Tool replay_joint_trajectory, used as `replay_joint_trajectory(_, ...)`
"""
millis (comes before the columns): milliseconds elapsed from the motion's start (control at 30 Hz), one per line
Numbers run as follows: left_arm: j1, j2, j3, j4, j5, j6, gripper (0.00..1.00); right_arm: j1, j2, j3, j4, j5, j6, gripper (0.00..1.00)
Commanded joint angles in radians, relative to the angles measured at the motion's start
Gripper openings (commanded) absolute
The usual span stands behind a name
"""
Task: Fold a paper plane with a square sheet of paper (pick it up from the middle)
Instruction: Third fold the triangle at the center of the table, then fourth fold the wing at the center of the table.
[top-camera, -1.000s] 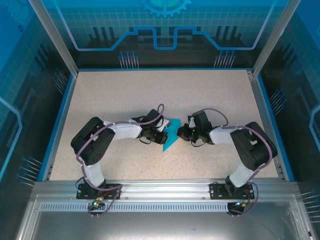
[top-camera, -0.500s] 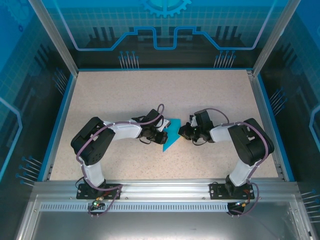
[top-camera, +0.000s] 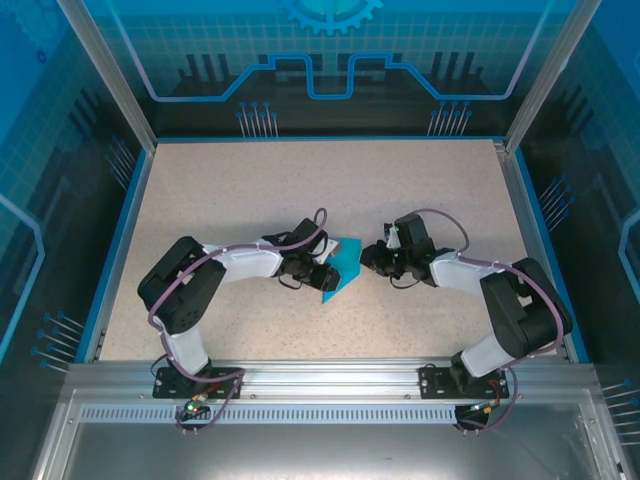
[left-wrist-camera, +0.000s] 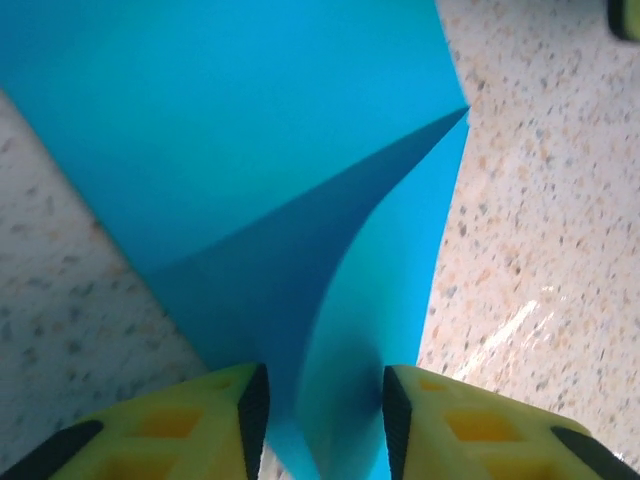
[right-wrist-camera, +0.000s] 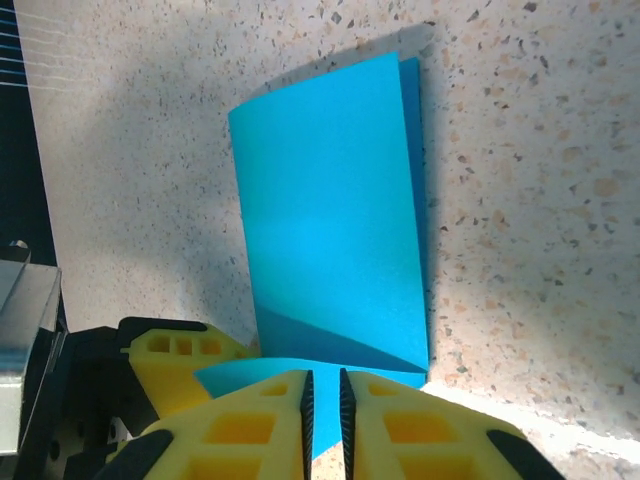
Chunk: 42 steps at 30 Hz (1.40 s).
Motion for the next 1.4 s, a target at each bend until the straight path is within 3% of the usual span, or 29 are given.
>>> replay_joint_trajectory(0, 0.003, -0.075, 0.006, -0.087, -0.046, -0.025, 0.47, -0.012, -0.027, -0.033, -0.041, 0.005, -0.017, 0.19)
replay_joint_trajectory(100, 0.004, -0.116, 0.000, -0.102, -0.078, -0.048, 0.54, -0.013, -0.045, -0.052, -0.036, 0.000, -0.014, 0.22)
replay_joint_trajectory(200, 0.004, -0.153, -0.008, -0.107, -0.086, -0.071, 0.52, -0.010, -0.051, -0.062, -0.017, -0.023, -0.007, 0.23)
replay_joint_trajectory(400, 0.004, -0.187, -0.023, -0.056, 0.012, -0.100, 0.28, -0.001, -0.026, -0.066, 0.016, -0.053, -0.003, 0.31)
replay_joint_trajectory(533, 0.003, -0.147, -0.015, -0.040, 0.052, -0.094, 0.20, 0.010, 0.005, -0.066, 0.051, -0.071, 0.003, 0.34)
replay_joint_trajectory(867, 0.003, -0.061, -0.004, -0.011, -0.021, -0.096, 0.16, 0.040, 0.100, -0.028, 0.115, -0.107, 0.018, 0.37)
replay_joint_trajectory(1367, 0.004, -0.009, 0.009, 0.002, -0.026, -0.103, 0.16, 0.090, 0.150, 0.044, 0.150, -0.133, -0.008, 0.37)
